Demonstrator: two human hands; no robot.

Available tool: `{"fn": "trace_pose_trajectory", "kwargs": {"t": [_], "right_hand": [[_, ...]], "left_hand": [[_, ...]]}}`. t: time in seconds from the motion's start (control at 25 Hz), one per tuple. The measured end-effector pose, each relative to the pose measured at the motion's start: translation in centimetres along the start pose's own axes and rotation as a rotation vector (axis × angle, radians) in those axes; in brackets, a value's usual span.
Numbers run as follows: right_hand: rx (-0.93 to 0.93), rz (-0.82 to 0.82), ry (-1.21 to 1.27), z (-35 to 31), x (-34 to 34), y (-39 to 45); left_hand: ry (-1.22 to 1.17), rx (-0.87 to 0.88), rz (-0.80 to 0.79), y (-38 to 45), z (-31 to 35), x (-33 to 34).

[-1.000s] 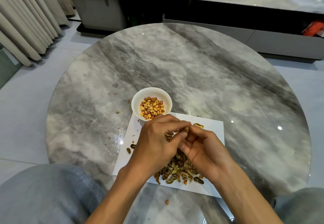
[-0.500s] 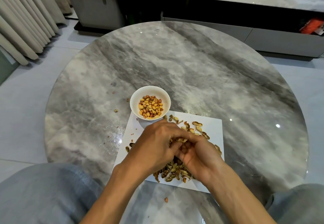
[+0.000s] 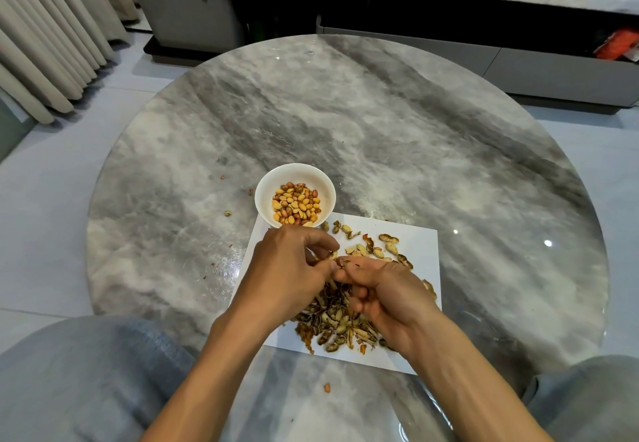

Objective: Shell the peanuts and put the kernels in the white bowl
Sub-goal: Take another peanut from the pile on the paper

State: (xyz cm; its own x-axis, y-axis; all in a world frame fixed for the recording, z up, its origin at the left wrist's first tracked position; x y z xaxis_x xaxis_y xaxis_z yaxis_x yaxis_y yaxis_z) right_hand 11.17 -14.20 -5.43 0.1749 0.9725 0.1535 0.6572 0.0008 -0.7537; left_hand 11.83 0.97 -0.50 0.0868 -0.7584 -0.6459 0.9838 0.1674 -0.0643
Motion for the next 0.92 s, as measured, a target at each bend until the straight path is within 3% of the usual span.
{"fn": "trace_pose_trajectory", "kwargs": {"t": [0.24, 0.4, 0.52, 0.72, 0.84, 0.92], "right_hand": [[0.065, 0.047, -0.061, 0.3, -0.3, 0.0], [0.059, 0.058, 0.233, -1.8, 0.2, -0.5], [-0.06, 0.004, 0.346, -6.3, 3.6, 0.2], [-0.271, -0.074, 0.158, -9.5, 9.5, 1.9], [-0.326, -0.078, 0.129, -9.3, 6.7, 1.8], [-0.364, 0.024, 0.062, -9.0, 2.8, 1.2]], "left_hand": [[0.136, -0.063, -0.087, -0.1, -0.6, -0.1], [0.065, -0.123, 0.018, 0.7, -1.2, -2.8], [0.129, -0.137, 0.066, 1.1, -1.7, -4.0], [0.371, -0.117, -0.132, 0.0, -3.5, -2.7], [0.5, -0.041, -0.269, -0.5, -4.3, -0.9], [0.539, -0.026, -0.322, -0.8, -4.6, 0.2]]}}
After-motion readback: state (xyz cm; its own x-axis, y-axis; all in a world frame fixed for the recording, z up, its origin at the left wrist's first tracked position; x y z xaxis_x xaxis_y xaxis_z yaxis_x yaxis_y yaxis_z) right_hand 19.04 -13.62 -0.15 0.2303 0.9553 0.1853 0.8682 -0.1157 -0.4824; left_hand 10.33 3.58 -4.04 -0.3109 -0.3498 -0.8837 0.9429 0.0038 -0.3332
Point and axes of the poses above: each hand's wrist, its own y-axis towards the middle knuckle, its own x-axis out of the palm, z = x × y, the point moved 5 cm from there along y, towards the middle knuckle, and after that the axes turned 8 degrees about z, right-handed, at the moved point
